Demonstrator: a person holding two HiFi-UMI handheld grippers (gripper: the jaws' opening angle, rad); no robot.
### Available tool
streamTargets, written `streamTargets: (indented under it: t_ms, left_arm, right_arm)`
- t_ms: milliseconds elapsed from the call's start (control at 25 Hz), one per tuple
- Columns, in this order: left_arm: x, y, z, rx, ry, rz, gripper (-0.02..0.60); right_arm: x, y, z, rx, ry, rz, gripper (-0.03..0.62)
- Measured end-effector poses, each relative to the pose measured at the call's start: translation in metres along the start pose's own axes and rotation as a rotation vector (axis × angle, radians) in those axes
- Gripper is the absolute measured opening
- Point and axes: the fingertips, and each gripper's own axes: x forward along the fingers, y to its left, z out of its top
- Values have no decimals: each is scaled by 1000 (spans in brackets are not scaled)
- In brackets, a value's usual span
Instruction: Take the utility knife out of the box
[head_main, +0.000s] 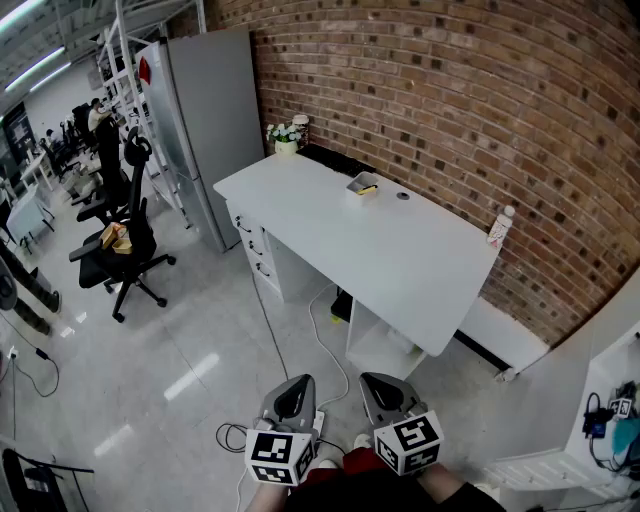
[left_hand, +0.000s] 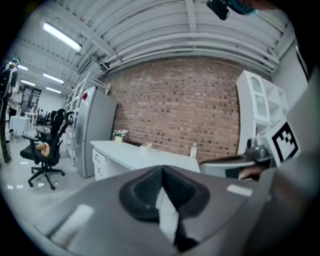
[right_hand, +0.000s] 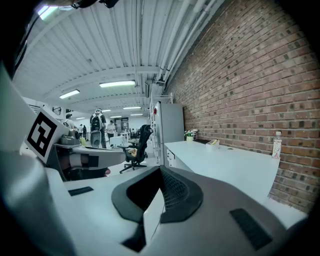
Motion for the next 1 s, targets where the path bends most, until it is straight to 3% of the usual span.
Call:
streamTargets:
  t_ms: [280, 1000]
  left_arm:
    - [4, 0, -7, -9, 15, -2, 3]
    - [12, 19, -3, 9, 9, -1, 3]
  right_arm:
    - [3, 0, -2, -3, -7, 1, 8]
    - [-1, -23, -9, 44, -6, -107, 8]
